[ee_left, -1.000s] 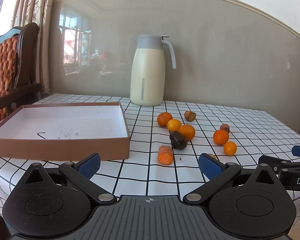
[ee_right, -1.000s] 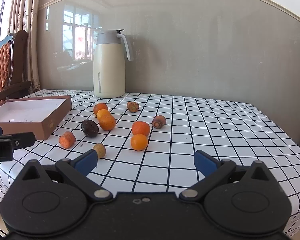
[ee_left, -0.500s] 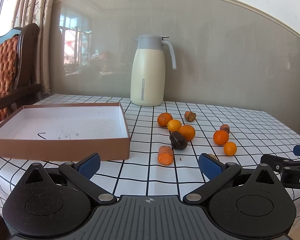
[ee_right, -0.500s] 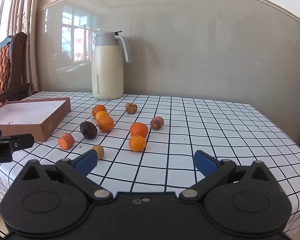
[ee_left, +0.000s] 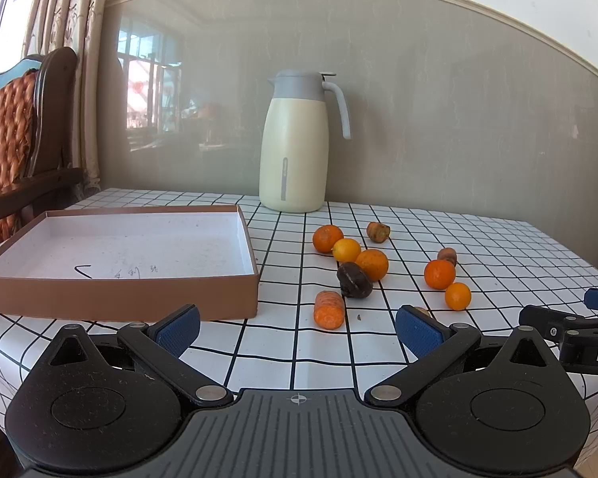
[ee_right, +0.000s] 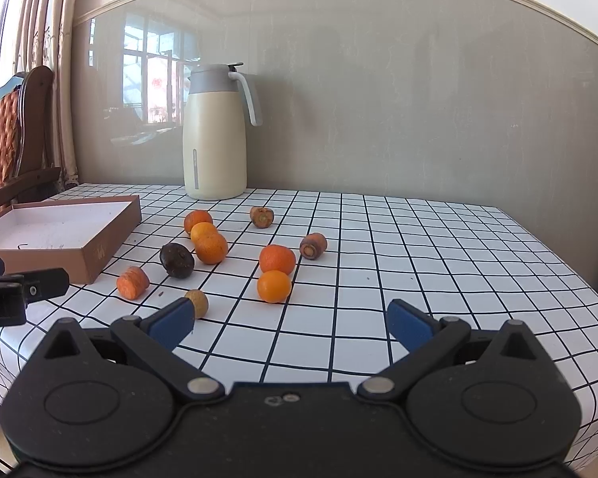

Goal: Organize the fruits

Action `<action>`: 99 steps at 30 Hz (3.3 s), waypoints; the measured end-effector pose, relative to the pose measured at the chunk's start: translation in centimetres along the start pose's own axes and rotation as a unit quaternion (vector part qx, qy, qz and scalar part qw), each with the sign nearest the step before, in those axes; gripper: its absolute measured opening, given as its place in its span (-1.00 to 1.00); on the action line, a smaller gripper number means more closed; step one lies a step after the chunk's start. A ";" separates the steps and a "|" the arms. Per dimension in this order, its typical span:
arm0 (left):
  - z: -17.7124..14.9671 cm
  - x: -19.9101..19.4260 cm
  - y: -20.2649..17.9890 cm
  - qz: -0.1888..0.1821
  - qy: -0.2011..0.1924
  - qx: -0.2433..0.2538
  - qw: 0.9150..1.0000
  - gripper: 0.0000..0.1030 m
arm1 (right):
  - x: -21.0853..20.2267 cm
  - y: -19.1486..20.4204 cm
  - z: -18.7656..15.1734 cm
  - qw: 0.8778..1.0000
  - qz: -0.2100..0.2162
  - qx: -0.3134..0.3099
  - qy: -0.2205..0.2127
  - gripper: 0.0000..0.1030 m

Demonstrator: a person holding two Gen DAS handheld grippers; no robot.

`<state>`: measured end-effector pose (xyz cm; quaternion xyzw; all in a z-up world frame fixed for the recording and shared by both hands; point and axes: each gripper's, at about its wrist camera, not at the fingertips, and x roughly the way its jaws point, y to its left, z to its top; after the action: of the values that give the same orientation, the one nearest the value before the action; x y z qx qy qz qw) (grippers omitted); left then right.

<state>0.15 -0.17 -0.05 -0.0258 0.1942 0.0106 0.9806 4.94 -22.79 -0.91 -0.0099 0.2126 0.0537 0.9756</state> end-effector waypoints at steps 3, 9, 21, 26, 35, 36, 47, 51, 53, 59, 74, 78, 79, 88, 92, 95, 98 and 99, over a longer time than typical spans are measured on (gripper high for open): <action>0.0 0.0 0.0 0.000 0.000 0.000 1.000 1.00 | 0.0 0.0 0.0 1.000 0.000 0.000 0.000 0.89; 0.0 0.0 0.0 0.000 0.000 0.000 1.000 1.00 | 0.0 0.0 0.0 1.000 0.000 0.000 0.000 0.89; 0.0 0.0 -0.1 0.001 0.000 0.001 1.000 1.00 | 0.0 -0.1 0.0 1.000 0.001 0.001 -0.001 0.89; 0.0 0.0 -0.1 0.001 0.000 0.001 1.000 1.00 | 0.0 0.0 0.0 1.000 0.001 0.000 -0.002 0.89; 0.0 0.0 -0.1 0.001 0.001 -0.001 1.000 1.00 | 0.0 0.1 0.0 1.000 0.002 0.001 -0.001 0.89; 0.0 0.0 -0.2 0.001 0.001 -0.001 1.000 1.00 | 0.0 0.1 0.0 1.000 0.001 0.001 -0.001 0.89; 0.1 0.2 0.4 0.002 0.009 -0.017 1.000 1.00 | 0.2 0.2 0.1 1.000 0.011 -0.001 0.003 0.89; 0.1 1.9 -0.2 -0.023 0.031 0.001 0.999 1.00 | 1.3 0.5 0.6 0.999 0.028 -0.026 0.001 0.85; 0.2 2.6 -0.7 -0.034 0.029 0.009 0.999 1.00 | 2.3 0.7 0.8 0.999 0.028 -0.043 0.009 0.68; 0.6 4.5 -2.2 -0.046 0.014 0.024 0.999 0.99 | 5.4 0.7 1.1 0.997 0.036 -0.050 0.036 0.45; 0.5 9.6 -3.5 -0.039 0.073 0.043 0.996 0.51 | 10.0 0.6 1.6 0.995 0.050 -0.058 0.061 -0.08; 0.3 10.0 -3.4 -0.037 0.077 0.041 0.996 0.50 | 10.7 0.7 1.6 0.995 0.050 -0.056 0.069 -0.16; 0.4 10.2 -3.2 -0.039 0.079 0.039 0.995 0.49 | 10.8 0.8 1.6 0.995 0.047 -0.057 0.070 -0.17; 0.1 10.9 -2.8 -0.046 0.102 0.038 0.993 0.05 | 9.0 1.3 2.0 0.994 0.079 -0.057 0.045 -0.25; 0.1 10.8 -2.6 -0.040 0.101 0.047 0.993 -0.31 | 8.7 2.8 1.6 0.989 0.110 -0.081 0.053 -0.36; 0.2 10.7 -2.1 -0.046 0.102 0.043 0.993 -0.34 | 8.1 3.2 1.7 0.988 0.128 -0.081 0.041 -0.36; 0.2 10.7 -1.9 -0.052 0.102 0.040 0.993 -0.35 | 8.4 3.8 1.5 0.985 0.139 -0.086 0.051 -0.37; 0.2 10.7 -1.8 -0.053 0.102 0.038 0.993 -0.35 | 8.6 3.9 1.5 0.985 0.140 -0.088 0.057 -0.38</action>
<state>10.16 -1.85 -3.82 0.0006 0.2921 -0.0518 0.9550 12.93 -17.96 -3.16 -0.0686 0.2619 0.2072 0.9401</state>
